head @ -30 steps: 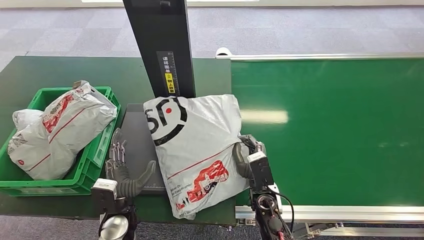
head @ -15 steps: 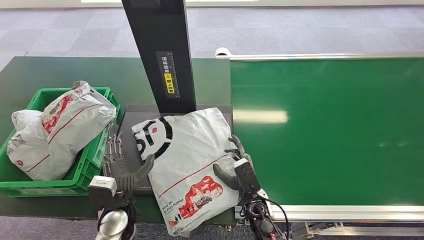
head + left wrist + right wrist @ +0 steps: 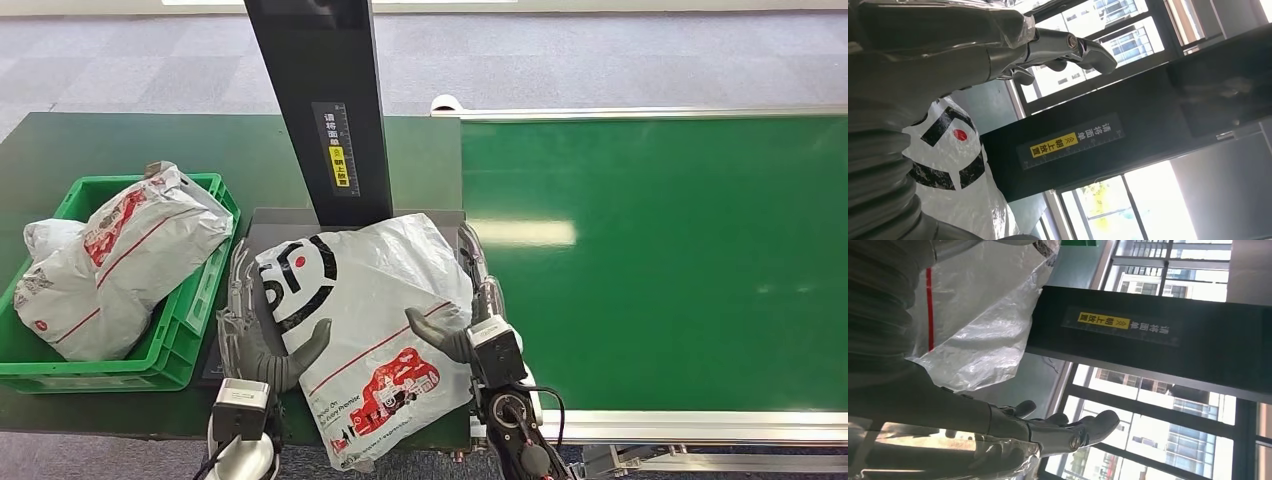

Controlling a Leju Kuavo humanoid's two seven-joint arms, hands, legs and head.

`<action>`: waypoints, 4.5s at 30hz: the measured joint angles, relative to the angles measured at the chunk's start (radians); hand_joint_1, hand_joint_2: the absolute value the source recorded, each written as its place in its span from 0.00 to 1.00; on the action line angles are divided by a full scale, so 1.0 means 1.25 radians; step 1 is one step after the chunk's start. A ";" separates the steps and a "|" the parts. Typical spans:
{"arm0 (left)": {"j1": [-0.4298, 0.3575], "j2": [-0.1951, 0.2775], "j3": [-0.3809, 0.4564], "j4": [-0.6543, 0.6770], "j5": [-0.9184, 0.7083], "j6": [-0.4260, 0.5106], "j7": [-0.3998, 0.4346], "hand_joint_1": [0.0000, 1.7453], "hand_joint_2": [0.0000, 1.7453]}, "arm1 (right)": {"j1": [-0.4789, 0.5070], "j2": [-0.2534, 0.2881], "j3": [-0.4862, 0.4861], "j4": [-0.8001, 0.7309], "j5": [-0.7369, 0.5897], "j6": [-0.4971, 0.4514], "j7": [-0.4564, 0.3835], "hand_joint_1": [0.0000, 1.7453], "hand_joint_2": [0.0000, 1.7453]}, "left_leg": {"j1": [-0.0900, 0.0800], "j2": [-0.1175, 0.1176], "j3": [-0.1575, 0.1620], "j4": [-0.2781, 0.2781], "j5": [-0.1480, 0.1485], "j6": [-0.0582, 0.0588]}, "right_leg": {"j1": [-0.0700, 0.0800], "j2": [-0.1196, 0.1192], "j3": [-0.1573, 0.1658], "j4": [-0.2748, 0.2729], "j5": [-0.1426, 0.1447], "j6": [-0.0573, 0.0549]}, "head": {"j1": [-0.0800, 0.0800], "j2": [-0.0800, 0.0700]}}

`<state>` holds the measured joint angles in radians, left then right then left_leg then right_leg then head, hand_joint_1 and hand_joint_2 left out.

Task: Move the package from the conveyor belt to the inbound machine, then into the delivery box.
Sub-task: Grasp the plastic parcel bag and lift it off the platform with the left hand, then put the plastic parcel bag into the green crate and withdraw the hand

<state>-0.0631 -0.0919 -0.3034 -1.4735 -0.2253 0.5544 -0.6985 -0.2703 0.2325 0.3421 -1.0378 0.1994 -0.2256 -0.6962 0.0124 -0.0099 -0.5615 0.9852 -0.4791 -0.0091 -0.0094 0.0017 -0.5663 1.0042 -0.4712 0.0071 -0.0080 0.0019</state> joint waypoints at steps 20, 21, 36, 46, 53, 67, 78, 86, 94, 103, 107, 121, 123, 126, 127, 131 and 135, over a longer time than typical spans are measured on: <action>-0.025 -0.031 0.041 0.107 -0.553 -0.065 0.111 0.00 1.00 | 0.042 -0.023 0.003 -0.236 -0.024 -0.041 0.000 0.00 1.00 | 0.000 0.000 0.000 0.000 0.000 0.000 | 0.000 0.000 -0.001 0.000 0.000 0.000 | 0.000 0.000; -0.033 -0.038 0.054 0.134 -0.623 -0.057 0.143 0.00 1.00 | 0.048 -0.026 -0.004 -0.258 -0.027 -0.051 0.000 0.00 1.00 | 0.000 0.000 0.000 0.000 0.000 0.000 | 0.000 0.000 -0.001 0.000 0.000 0.000 | 0.000 0.000; -0.268 -0.092 0.129 0.600 -0.909 -0.021 0.341 0.03 1.00 | 0.145 -0.049 -0.138 -0.471 -0.043 -0.044 0.000 0.00 1.00 | -0.001 -0.002 0.011 0.000 -0.002 0.001 | -0.001 -0.001 0.014 -0.001 -0.002 0.001 | 0.000 0.000; -0.275 -0.102 0.129 0.624 -0.925 -0.046 0.349 1.00 1.00 | 0.151 -0.049 -0.142 -0.488 -0.052 -0.050 0.000 0.00 1.00 | -0.001 -0.001 0.018 0.000 -0.002 0.001 | -0.001 -0.001 0.021 -0.001 -0.002 0.001 | 0.000 0.000; -0.273 -0.102 0.130 0.624 -0.923 -0.044 0.342 1.00 1.00 | 0.151 -0.049 -0.144 -0.491 -0.055 -0.046 0.000 0.00 1.00 | -0.001 -0.001 0.018 0.000 -0.003 0.001 | -0.001 -0.001 0.020 -0.001 -0.002 0.001 | 0.000 0.000; -0.087 -0.104 0.136 0.284 -0.601 0.009 0.061 1.00 1.00 | 0.171 -0.050 -0.157 -0.493 -0.055 -0.053 0.000 0.00 1.00 | -0.001 0.001 0.006 0.000 -0.003 0.001 | -0.001 0.000 0.006 0.000 -0.002 0.001 | 0.000 0.000; 0.043 -0.038 0.131 -0.176 -0.282 0.050 0.001 1.00 1.00 | 0.216 -0.057 -0.195 -0.541 -0.060 -0.079 0.000 0.00 1.00 | 0.000 0.000 0.002 0.000 -0.003 0.001 | -0.001 0.000 0.003 0.000 -0.002 0.001 | 0.000 0.000; -0.061 -0.006 0.336 -0.125 -0.375 0.109 0.037 1.00 1.00 | 0.237 -0.057 -0.205 -0.574 -0.061 -0.075 0.000 0.00 1.00 | 0.000 0.000 0.004 0.000 -0.002 0.001 | 0.000 0.000 0.003 0.000 -0.002 0.001 | 0.000 0.000; -0.257 0.057 0.586 0.166 -0.586 0.112 0.109 1.00 1.00 | 0.243 -0.054 -0.217 -0.584 -0.069 -0.038 0.000 0.00 1.00 | 0.000 0.004 0.003 0.000 0.000 0.000 | 0.000 0.003 0.002 0.000 0.000 -0.001 | 0.000 0.000; -0.451 0.158 0.744 0.574 -1.019 0.103 0.449 1.00 1.00 | 0.249 -0.045 -0.253 -0.585 -0.066 0.038 0.000 0.00 1.00 | 0.000 0.003 0.003 0.000 0.000 0.000 | 0.000 0.003 0.002 0.000 0.000 -0.001 | 0.000 0.000; -0.499 0.199 0.767 0.712 -1.049 0.072 0.569 1.00 1.00 | 0.249 -0.039 -0.272 -0.585 -0.064 0.064 0.000 0.00 1.00 | 0.000 0.002 0.006 -0.001 -0.001 -0.001 | 0.000 0.002 0.006 0.000 -0.001 -0.002 | 0.000 0.000; -0.535 0.249 0.768 0.849 -1.048 -0.006 0.684 0.95 1.00 | 0.248 -0.028 -0.300 -0.583 -0.059 0.086 0.000 0.00 1.00 | 0.000 0.002 0.014 -0.002 0.001 -0.003 | 0.000 0.002 0.012 0.000 0.000 -0.003 | 0.000 0.000; -0.537 0.250 0.769 0.854 -1.047 -0.014 0.676 0.95 1.00 | 0.248 -0.027 -0.303 -0.581 -0.059 0.088 0.000 0.00 1.00 | 0.000 0.001 0.014 -0.002 0.001 -0.003 | 0.000 0.001 0.013 0.000 0.000 -0.003 | 0.000 0.000; -0.538 0.251 0.772 0.858 -1.046 -0.018 0.672 0.95 1.00 | 0.247 -0.025 -0.305 -0.580 -0.059 0.091 0.000 0.00 1.00 | 0.000 0.001 0.014 -0.002 0.001 -0.003 | 0.000 0.001 0.013 0.000 0.000 -0.003 | 0.000 0.000; -0.539 0.251 0.774 0.859 -1.046 -0.019 0.672 0.95 1.00 | 0.247 -0.025 -0.306 -0.580 -0.059 0.092 0.000 0.00 1.00 | 0.000 0.001 0.015 -0.002 0.001 -0.003 | 0.000 0.001 0.014 0.000 0.000 -0.003 | 0.000 0.000; -0.540 0.251 0.778 0.861 -1.046 -0.021 0.670 0.95 1.00 | 0.247 -0.025 -0.307 -0.580 -0.059 0.092 0.000 0.00 1.00 | 0.000 0.001 0.015 -0.002 0.001 -0.003 | 0.000 0.001 0.014 0.000 0.000 -0.003 | 0.000 0.000; -0.540 0.251 0.779 0.861 -1.046 -0.023 0.670 0.70 1.00 | 0.247 -0.023 -0.308 -0.580 -0.059 0.092 0.000 0.00 1.00 | 0.000 0.001 0.015 -0.002 0.001 -0.003 | 0.000 0.001 0.014 0.000 0.000 -0.003 | 0.000 0.000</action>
<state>-0.7386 0.2224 0.6701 -0.3968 -1.5331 0.5262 0.1396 0.0387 0.2031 -0.0424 -1.7632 0.1263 -0.1102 -0.6962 0.0125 -0.0085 -0.5422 0.9823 -0.4779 -0.0129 -0.0092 0.0033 -0.5484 1.0047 -0.4717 0.0033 -0.0080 0.0019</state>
